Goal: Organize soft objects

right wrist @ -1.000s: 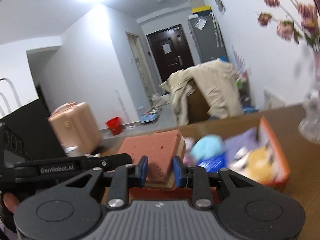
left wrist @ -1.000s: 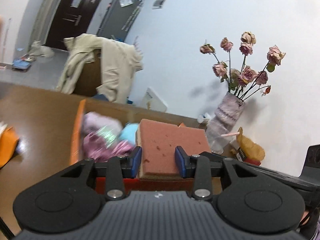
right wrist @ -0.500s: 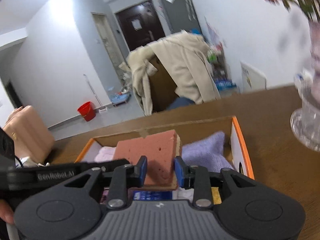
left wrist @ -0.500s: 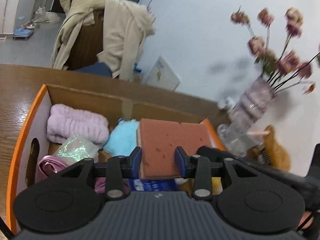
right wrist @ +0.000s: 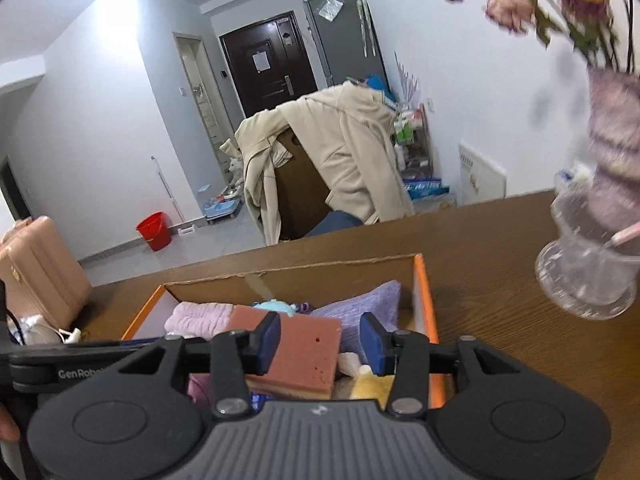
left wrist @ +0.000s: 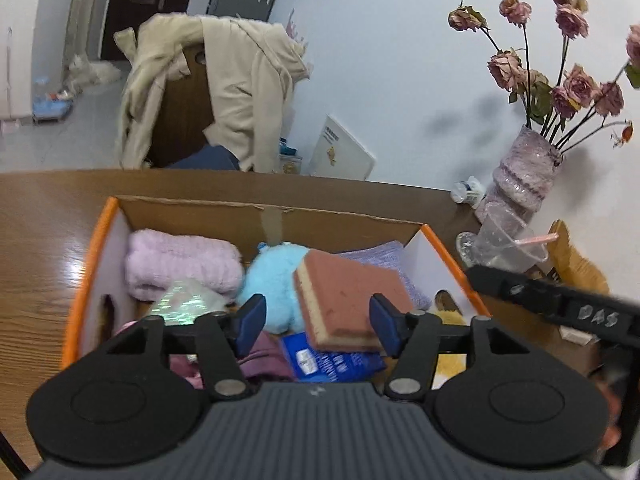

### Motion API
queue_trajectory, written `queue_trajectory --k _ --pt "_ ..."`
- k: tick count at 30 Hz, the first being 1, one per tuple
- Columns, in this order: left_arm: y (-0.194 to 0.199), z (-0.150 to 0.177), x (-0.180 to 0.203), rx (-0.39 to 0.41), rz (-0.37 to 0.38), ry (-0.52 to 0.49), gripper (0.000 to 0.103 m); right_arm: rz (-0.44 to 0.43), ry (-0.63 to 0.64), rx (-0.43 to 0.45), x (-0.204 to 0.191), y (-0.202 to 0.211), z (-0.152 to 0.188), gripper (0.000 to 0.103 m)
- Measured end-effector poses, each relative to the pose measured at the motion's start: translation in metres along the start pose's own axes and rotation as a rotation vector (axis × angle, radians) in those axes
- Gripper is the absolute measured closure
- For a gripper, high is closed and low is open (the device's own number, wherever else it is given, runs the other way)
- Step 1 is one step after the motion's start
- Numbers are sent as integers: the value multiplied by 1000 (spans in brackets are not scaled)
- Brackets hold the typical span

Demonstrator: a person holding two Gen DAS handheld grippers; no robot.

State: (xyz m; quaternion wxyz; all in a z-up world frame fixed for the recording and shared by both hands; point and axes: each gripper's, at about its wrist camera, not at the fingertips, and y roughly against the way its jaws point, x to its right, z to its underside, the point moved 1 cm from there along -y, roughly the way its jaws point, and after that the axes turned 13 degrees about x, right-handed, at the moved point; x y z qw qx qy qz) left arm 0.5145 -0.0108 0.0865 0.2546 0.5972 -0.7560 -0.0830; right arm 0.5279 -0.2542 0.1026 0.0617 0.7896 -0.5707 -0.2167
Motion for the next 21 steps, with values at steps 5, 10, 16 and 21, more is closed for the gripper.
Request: queue_trajectory --k 5,10,16,21 --pt "46 -3 7 31 -27 -55 38 27 66 30 -11 43 -10 53" --pt "102 -5 17 94 -50 -93 29 29 84 68 -24 96 -9 41" --pt "157 21 28 190 -96 -155 11 51 118 151 -42 153 18 12" --pt "196 73 36 362 -155 -259 1 80 169 295 -55 196 62 0"
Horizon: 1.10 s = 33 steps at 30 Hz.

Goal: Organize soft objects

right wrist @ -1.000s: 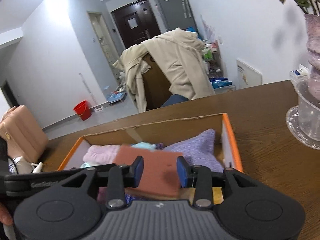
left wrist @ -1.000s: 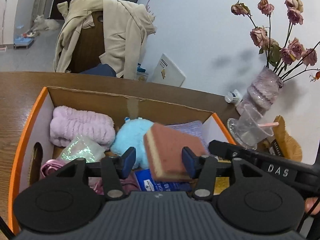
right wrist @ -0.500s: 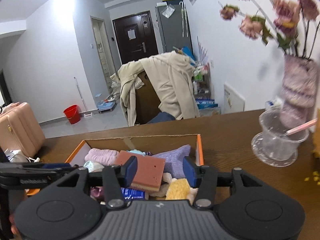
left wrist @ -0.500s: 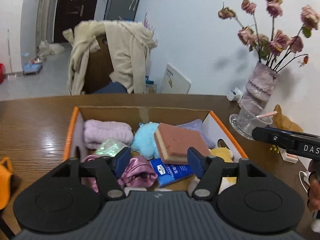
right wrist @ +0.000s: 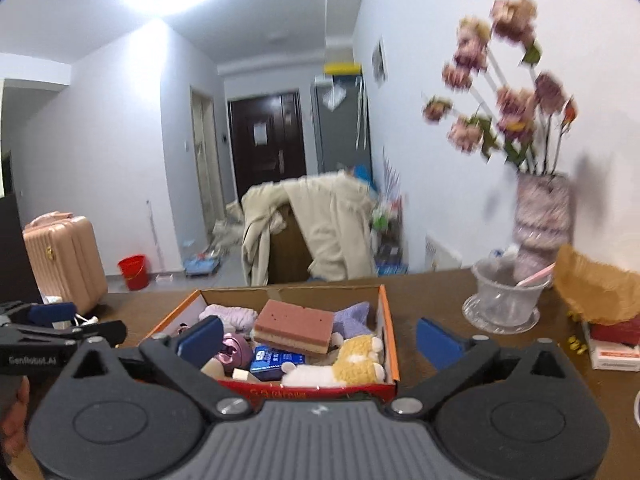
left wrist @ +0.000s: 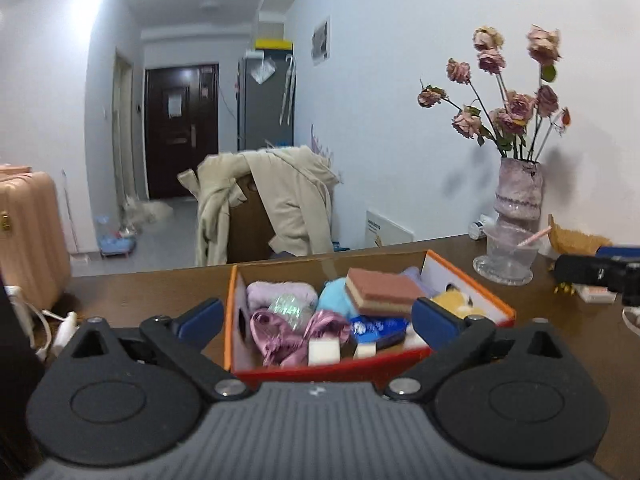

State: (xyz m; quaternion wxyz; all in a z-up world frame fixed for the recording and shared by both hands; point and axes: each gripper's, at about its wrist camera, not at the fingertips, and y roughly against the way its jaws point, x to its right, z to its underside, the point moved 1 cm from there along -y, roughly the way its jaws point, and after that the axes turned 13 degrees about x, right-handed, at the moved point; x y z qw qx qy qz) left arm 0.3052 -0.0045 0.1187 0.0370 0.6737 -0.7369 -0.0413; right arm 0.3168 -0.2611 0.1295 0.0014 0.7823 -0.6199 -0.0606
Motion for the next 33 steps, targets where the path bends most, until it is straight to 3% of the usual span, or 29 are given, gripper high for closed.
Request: queue_trajectory --k 5,10,19,24,33 --pt "43 30 0 32 -12 62 0 20 50 49 -13 44 29 0" --pt "96 51 2 91 -29 53 0 27 48 91 -25 100 58 0" --pt "185 89 19 123 -27 52 0 34 65 112 -55 187 105 0" --pt "217 112 25 115 -32 15 0 24 128 117 -75 210 129 0" --pt "233 114 20 145 -52 23 0 19 81 142 -79 215 130 0"
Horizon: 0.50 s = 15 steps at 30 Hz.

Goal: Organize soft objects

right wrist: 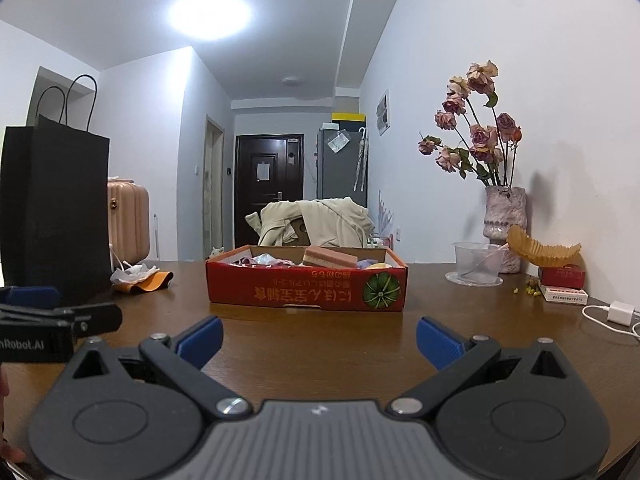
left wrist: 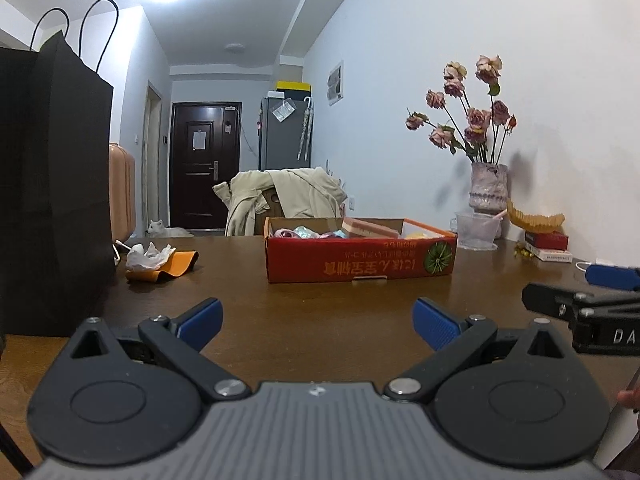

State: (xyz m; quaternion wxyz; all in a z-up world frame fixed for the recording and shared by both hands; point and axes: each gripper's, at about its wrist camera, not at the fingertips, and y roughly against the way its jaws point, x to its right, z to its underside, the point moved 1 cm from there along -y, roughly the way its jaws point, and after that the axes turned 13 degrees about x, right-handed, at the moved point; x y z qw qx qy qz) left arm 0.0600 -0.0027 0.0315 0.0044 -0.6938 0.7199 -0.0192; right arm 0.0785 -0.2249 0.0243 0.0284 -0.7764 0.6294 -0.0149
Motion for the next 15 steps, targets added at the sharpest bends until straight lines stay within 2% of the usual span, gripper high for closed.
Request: queue_trajectory --k 7,15 --pt "-2 -3 2 8 16 -3 0 -10 -5 -8 -1 -1 2 0" --pt "-2 -2 4 12 22 -5 0 21 -20 1 4 -1 1 0"
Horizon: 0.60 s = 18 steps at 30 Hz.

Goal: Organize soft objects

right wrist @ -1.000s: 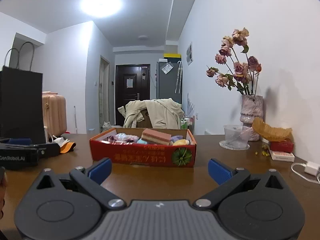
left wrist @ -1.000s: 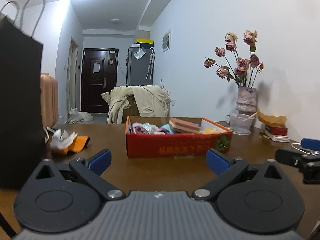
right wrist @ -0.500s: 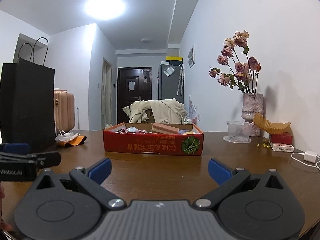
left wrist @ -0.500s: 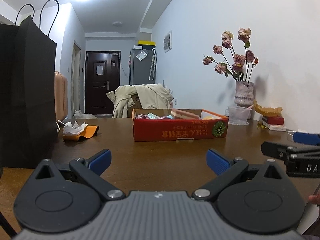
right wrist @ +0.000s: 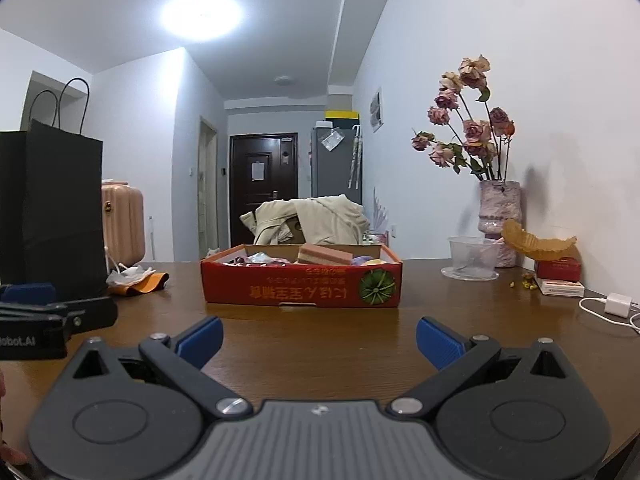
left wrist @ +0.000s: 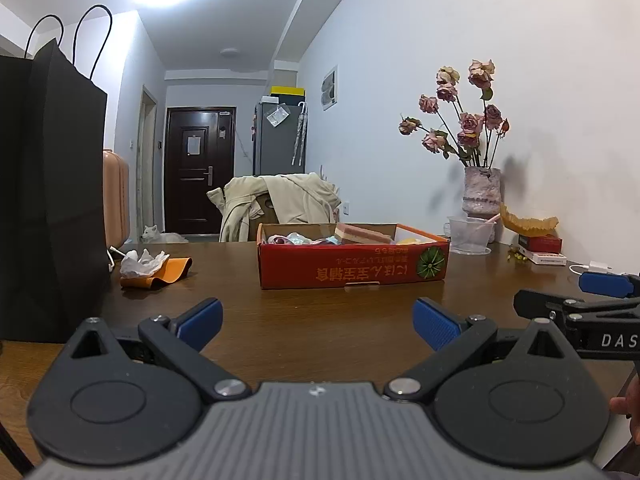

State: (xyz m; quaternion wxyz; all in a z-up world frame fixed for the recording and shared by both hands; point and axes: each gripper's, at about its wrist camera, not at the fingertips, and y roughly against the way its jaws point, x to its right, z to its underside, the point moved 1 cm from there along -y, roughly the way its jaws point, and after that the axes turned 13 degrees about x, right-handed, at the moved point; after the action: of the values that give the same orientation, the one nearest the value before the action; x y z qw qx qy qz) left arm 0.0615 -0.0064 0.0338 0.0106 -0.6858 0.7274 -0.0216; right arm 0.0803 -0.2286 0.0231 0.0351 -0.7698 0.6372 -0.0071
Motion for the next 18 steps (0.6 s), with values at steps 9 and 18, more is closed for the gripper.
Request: queue_trajectory --k 9,18 --pt "0 1 -1 -4 1 4 0 12 -10 19 0 2 0 0" --pt "0 2 -1 -1 5 2 0 28 -19 33 1 3 -1 0"
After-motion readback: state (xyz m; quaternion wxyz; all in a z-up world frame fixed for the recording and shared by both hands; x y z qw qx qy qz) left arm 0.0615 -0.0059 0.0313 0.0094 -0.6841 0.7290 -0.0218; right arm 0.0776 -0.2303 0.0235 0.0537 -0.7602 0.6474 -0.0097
